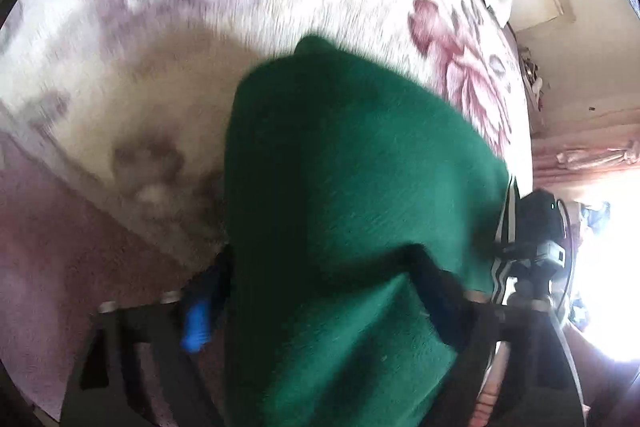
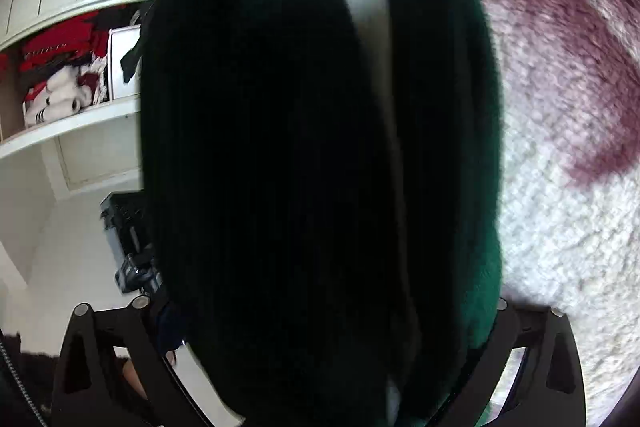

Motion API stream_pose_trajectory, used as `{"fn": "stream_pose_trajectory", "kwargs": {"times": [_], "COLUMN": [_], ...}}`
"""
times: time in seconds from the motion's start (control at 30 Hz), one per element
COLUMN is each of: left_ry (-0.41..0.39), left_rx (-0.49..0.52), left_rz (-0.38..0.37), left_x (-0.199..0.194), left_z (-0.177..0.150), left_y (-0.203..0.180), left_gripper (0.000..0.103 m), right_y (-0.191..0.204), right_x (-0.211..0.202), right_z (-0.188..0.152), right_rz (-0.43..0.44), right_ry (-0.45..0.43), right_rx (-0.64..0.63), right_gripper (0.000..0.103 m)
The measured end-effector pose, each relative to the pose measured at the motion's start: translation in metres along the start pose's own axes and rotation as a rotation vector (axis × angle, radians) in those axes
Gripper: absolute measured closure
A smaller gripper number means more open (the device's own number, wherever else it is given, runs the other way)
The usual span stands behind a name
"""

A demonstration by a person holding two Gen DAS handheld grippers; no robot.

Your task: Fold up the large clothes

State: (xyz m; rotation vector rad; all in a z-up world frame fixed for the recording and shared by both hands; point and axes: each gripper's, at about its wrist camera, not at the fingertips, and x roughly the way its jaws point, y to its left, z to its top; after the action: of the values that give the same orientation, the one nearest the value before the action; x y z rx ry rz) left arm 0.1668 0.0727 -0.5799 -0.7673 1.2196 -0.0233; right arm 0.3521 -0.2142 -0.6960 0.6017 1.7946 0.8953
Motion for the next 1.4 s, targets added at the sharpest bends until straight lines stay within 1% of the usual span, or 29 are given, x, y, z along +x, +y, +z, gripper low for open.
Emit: {"fn": "stream_pose_trajectory", "kwargs": {"times": [0.03, 0.07, 0.1, 0.13, 0.2, 0.3, 0.4, 0.47, 0.57, 0.63, 0.67, 0.7, 0.73, 0.8, 0.83, 0.9, 0.93, 1.0, 1.07, 1.1, 1.13, 1.17, 1.2, 1.23, 1.27, 1.3, 1.33, 1.37, 1.4], "left_ry": [-0.008, -0.013, -0.015, -0.009, 0.005, 0.008, 0.0, 0.0, -0.003, -0.002, -0.001, 0.0, 0.007, 0.046, 0.069, 0.122, 0.144, 0.165, 0.17, 0.171, 0.164, 0.155, 0.148, 0.137, 0.122, 0.097, 0.07, 0.046, 0.019], "left_rx": [0.004, 0.007, 0.007, 0.007, 0.016, 0.067, 0.114, 0.155, 0.216, 0.26, 0.289, 0.314, 0.337, 0.355, 0.364, 0.361, 0.356, 0.357, 0.369, 0.374, 0.384, 0.386, 0.385, 0.389, 0.392, 0.397, 0.413, 0.436, 0.454], "left_rz": [0.009, 0.011, 0.009, 0.007, 0.002, 0.022, 0.019, 0.009, -0.011, -0.029, -0.032, -0.036, -0.046, -0.063, -0.069, -0.056, -0.064, -0.089, -0.097, -0.09, -0.068, -0.055, -0.047, -0.016, 0.004, 0.025, 0.073, 0.128, 0.18], "left_x": [-0.005, -0.009, -0.015, -0.017, -0.021, -0.027, -0.026, -0.02, -0.007, 0.008, 0.024, 0.036, 0.052, 0.088, 0.109, 0.146, 0.158, 0.164, 0.157, 0.154, 0.149, 0.143, 0.139, 0.133, 0.128, 0.122, 0.115, 0.11, 0.104], "left_z": [0.002, 0.003, 0.006, 0.01, 0.015, 0.033, 0.064, 0.098, 0.144, 0.181, 0.212, 0.234, 0.257, 0.301, 0.321, 0.347, 0.356, 0.361, 0.357, 0.354, 0.349, 0.344, 0.342, 0.336, 0.331, 0.327, 0.321, 0.315, 0.309], "left_y": [-0.003, -0.004, -0.007, -0.009, -0.012, -0.029, -0.047, -0.068, -0.098, -0.118, -0.131, -0.14, -0.147, -0.154, -0.155, -0.155, -0.153, -0.149, -0.146, -0.145, -0.143, -0.143, -0.143, -0.143, -0.145, -0.146, -0.148, -0.153, -0.156], "left_gripper": [0.041, 0.048, 0.05, 0.052, 0.055, 0.056, 0.056, 0.056, 0.056, 0.056, 0.056, 0.056, 0.056, 0.056, 0.056, 0.056, 0.056, 0.055, 0.051, 0.05, 0.049, 0.049, 0.049, 0.049, 0.049, 0.049, 0.042, 0.024, 0.014], "right_y": [0.0, 0.0, 0.001, 0.004, 0.006, 0.013, 0.021, 0.019, 0.022, 0.02, 0.016, 0.014, 0.01, -0.001, -0.009, -0.034, -0.048, -0.065, -0.072, -0.072, -0.069, -0.061, -0.042, -0.034, -0.024, -0.013, -0.003, 0.007, 0.016], "right_x": [-0.003, -0.005, -0.008, -0.011, -0.021, -0.039, -0.055, -0.074, -0.104, -0.127, -0.14, -0.15, -0.164, -0.181, -0.191, -0.206, -0.21, -0.205, -0.206, -0.209, -0.202, -0.195, -0.183, -0.179, -0.187, -0.189, -0.192, -0.203, -0.204], "right_z": [0.0, -0.001, -0.004, -0.006, -0.01, -0.013, -0.01, -0.008, 0.021, 0.043, 0.059, 0.073, 0.095, 0.128, 0.15, 0.186, 0.199, 0.219, 0.225, 0.231, 0.233, 0.233, 0.23, 0.223, 0.215, 0.211, 0.213, 0.208, 0.209], "right_rz": [0.005, 0.017, 0.017, 0.016, 0.044, 0.087, 0.116, 0.112, 0.12, 0.134, 0.142, 0.14, 0.138, 0.136, 0.123, 0.13, 0.12, 0.13, 0.112, 0.108, 0.099, 0.078, 0.042, -0.004, -0.053, -0.128, -0.191, -0.259, -0.327], "right_ry": [-0.019, -0.031, -0.052, -0.066, -0.089, -0.123, -0.159, -0.187, -0.253, -0.305, -0.333, -0.354, -0.376, -0.406, -0.413, -0.43, -0.432, -0.411, -0.386, -0.383, -0.381, -0.38, -0.375, -0.368, -0.368, -0.374, -0.385, -0.399, -0.412], "right_rx": [0.023, 0.039, 0.05, 0.059, 0.094, 0.13, 0.149, 0.155, 0.177, 0.202, 0.219, 0.228, 0.229, 0.261, 0.26, 0.318, 0.349, 0.39, 0.381, 0.367, 0.352, 0.342, 0.327, 0.302, 0.283, 0.252, 0.229, 0.215, 0.204], "right_gripper": [0.044, 0.049, 0.053, 0.055, 0.06, 0.062, 0.063, 0.063, 0.064, 0.064, 0.064, 0.064, 0.064, 0.064, 0.064, 0.064, 0.064, 0.064, 0.062, 0.06, 0.057, 0.053, 0.048, 0.045, 0.04, 0.037, 0.035, 0.03, 0.028]}}
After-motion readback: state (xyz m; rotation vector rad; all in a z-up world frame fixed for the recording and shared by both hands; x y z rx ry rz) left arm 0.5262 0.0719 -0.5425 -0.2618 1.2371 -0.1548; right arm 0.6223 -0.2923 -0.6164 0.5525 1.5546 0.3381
